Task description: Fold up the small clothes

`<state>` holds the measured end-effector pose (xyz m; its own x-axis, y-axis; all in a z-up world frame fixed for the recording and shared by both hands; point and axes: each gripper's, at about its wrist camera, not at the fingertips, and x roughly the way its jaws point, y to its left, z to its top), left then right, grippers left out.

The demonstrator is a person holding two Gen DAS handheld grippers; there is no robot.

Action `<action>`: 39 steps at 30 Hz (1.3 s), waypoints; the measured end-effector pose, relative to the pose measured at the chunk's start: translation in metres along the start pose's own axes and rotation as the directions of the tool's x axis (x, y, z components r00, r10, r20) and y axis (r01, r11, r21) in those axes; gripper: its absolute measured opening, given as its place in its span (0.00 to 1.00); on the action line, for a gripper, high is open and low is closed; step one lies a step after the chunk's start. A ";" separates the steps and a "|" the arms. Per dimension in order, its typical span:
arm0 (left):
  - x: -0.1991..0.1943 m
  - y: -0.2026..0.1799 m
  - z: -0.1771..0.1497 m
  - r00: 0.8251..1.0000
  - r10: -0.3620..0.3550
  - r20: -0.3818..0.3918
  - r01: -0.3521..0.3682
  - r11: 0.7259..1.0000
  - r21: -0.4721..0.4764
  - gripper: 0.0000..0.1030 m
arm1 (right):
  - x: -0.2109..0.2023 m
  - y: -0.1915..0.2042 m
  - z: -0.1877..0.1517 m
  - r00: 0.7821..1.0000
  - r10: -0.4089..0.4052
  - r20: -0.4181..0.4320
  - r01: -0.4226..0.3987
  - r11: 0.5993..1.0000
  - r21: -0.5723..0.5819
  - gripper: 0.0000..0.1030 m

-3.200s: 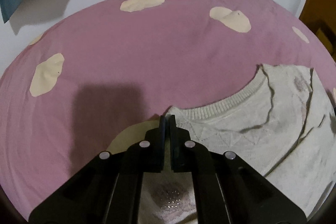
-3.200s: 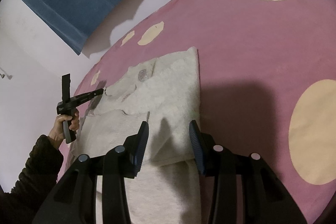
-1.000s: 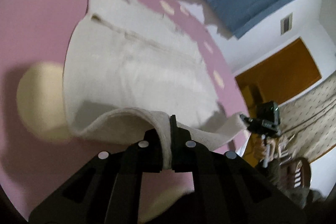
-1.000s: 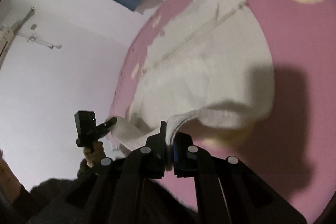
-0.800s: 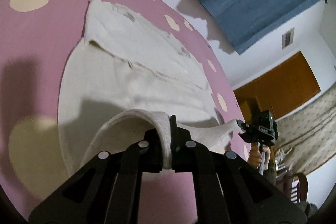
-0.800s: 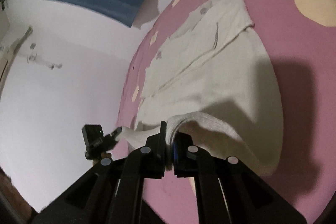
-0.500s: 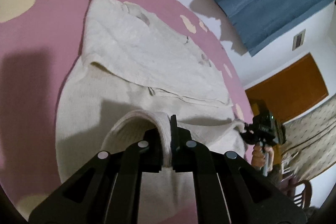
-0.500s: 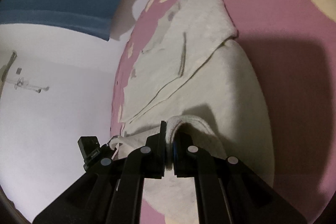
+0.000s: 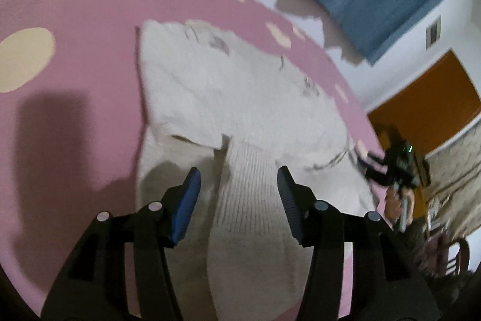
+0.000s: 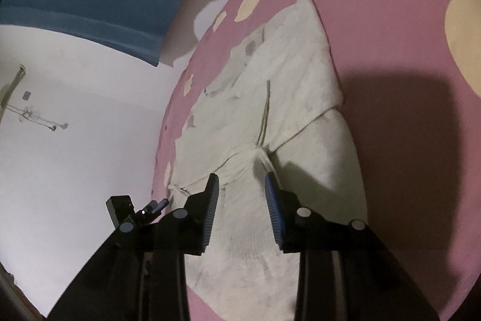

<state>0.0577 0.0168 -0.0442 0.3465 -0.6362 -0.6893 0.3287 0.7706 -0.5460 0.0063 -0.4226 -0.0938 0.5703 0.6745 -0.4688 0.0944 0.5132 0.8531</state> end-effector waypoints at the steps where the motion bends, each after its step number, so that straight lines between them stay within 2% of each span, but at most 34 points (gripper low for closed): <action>1: 0.005 -0.003 0.001 1.000 0.010 -0.018 -0.010 1.000 0.018 0.50 | 0.000 0.001 0.001 1.000 -0.008 -0.005 0.008 1.000 -0.009 0.32; 5: 0.019 -0.006 -0.003 0.995 0.077 -0.061 -0.072 0.995 0.074 0.50 | 0.007 0.006 0.003 0.997 -0.073 -0.027 0.071 0.996 -0.058 0.32; 9: 0.018 -0.006 0.001 0.994 0.085 -0.061 -0.080 0.993 0.087 0.50 | 0.008 0.005 0.003 0.995 -0.096 -0.030 0.093 0.992 -0.084 0.32; 13: 0.017 -0.004 0.004 0.995 0.063 -0.073 -0.058 0.996 0.068 0.50 | 0.008 0.000 0.007 0.994 -0.103 -0.029 0.100 0.991 -0.090 0.32; 18: 0.021 -0.013 0.004 0.994 0.067 -0.089 -0.055 0.990 0.128 0.49 | 0.009 -0.003 0.002 0.992 -0.107 -0.069 0.098 0.988 -0.122 0.32; 22: 0.023 -0.017 0.003 0.991 0.074 -0.107 -0.057 0.986 0.156 0.40 | 0.013 0.001 0.000 0.990 -0.104 -0.097 0.087 0.982 -0.167 0.32; 25: 0.024 -0.019 0.004 0.990 0.092 -0.110 -0.071 0.981 0.180 0.34 | 0.016 0.008 -0.003 0.985 -0.139 -0.105 0.115 0.971 -0.211 0.32; 28: 0.025 -0.019 0.005 0.988 0.107 -0.109 -0.084 0.977 0.194 0.30 | 0.020 0.015 -0.004 0.975 -0.194 -0.107 0.160 0.951 -0.264 0.26; 32: 0.027 -0.022 0.004 0.986 0.125 -0.108 -0.099 0.971 0.215 0.25 | 0.024 0.024 -0.008 0.960 -0.263 -0.097 0.219 0.919 -0.327 0.07; 33: 0.028 -0.022 0.004 0.985 0.133 -0.105 -0.107 0.969 0.223 0.23 | 0.025 0.026 -0.010 0.957 -0.277 -0.092 0.231 0.911 -0.341 0.07; 36: 0.028 -0.026 0.003 0.984 0.149 -0.097 -0.122 0.963 0.241 0.06 | 0.023 0.034 -0.016 0.947 -0.318 -0.055 0.275 0.883 -0.381 0.05; 39: 0.022 -0.033 0.000 0.984 0.166 -0.057 -0.147 0.957 0.249 0.05 | 0.014 0.045 -0.022 0.944 -0.329 -0.010 0.296 0.864 -0.407 0.05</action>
<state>0.0544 -0.0224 -0.0412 0.3453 -0.4959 -0.7968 0.4825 0.8220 -0.3025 0.0005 -0.3784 -0.0672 0.4997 0.4736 -0.7253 -0.0815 0.8593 0.5049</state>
